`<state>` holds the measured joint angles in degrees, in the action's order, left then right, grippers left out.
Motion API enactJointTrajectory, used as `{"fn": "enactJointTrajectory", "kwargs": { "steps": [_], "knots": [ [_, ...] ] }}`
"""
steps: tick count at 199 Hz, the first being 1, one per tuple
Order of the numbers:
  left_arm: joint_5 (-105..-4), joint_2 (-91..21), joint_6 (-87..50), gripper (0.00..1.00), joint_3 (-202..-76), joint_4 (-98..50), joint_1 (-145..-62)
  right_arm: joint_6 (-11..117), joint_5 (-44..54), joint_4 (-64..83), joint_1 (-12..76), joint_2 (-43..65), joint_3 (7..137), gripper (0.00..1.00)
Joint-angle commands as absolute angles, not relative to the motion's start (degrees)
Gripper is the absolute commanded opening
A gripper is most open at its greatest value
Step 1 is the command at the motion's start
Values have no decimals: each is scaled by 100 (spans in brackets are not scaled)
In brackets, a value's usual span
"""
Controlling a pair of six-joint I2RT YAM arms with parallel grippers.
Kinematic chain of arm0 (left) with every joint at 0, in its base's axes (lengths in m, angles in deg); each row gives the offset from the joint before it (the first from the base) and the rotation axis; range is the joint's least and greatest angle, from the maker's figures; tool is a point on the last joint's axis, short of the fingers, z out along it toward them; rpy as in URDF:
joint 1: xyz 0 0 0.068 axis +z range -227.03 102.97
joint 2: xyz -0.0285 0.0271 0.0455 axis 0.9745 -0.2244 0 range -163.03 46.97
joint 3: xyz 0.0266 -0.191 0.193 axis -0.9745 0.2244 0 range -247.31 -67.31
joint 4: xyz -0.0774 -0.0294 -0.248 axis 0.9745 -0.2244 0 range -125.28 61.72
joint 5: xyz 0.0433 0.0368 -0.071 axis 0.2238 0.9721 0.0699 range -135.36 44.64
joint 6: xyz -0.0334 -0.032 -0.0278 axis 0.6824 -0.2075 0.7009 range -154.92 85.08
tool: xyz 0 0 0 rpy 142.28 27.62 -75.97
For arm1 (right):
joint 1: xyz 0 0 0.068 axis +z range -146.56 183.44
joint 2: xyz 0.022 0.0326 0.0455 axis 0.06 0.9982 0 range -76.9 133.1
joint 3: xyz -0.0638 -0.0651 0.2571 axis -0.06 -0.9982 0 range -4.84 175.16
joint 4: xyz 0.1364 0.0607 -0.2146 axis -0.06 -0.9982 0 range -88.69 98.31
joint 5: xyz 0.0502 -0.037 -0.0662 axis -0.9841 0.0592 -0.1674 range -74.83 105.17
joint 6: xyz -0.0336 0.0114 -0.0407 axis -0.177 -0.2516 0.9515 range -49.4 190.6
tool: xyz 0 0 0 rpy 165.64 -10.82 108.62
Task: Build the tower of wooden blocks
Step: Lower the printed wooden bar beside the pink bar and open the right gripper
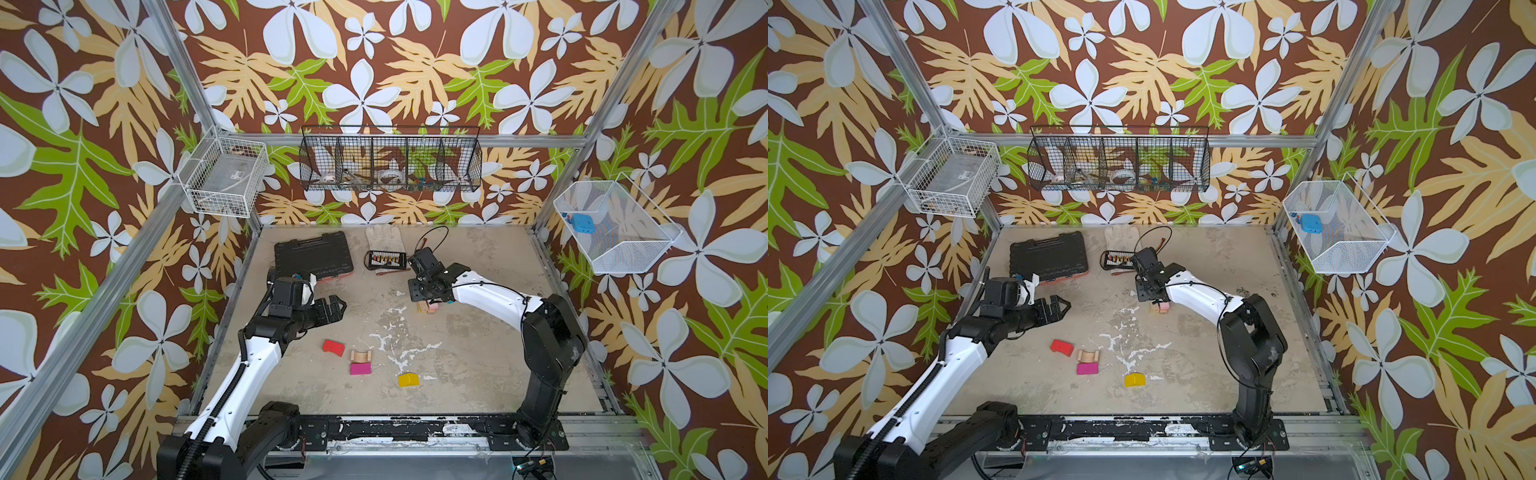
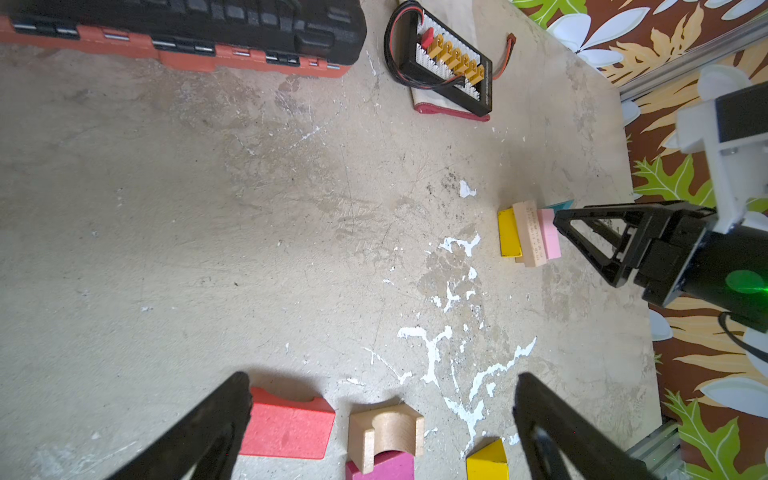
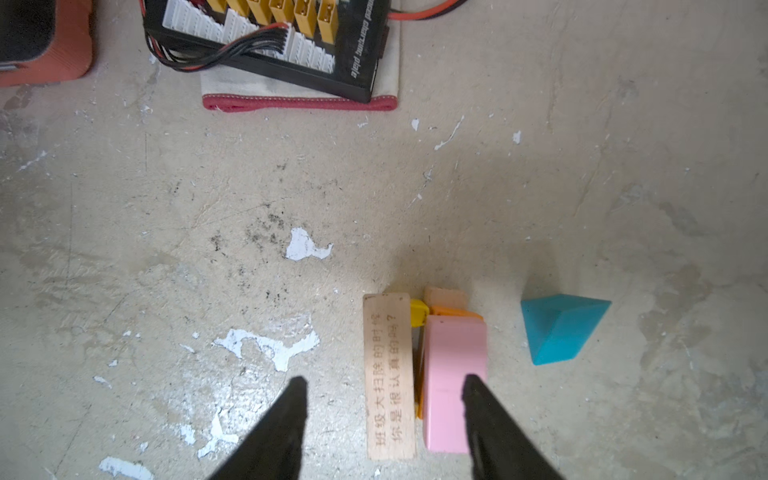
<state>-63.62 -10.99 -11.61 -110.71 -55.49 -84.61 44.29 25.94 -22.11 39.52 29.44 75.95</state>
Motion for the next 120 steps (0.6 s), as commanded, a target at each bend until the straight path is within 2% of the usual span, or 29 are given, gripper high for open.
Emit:
{"fn": "enactJointTrajectory", "kwargs": {
  "steps": [1, 44, 120],
  "knots": [
    [-6364, -1087, -1172, 100, -11081, -5544, -8459, 4483, 2634, -2245, 3739, 3220, 7617, 91],
    [-6364, -1069, -1171, 100, -11081, -5545, -8459, 4502, 2735, -2246, 3693, 3410, 7619, 94],
    [-6355, -1042, -1179, 100, -11077, -5544, -8459, 4484, 2651, -2180, 3658, 3399, 7525, 77]
  ]
}}
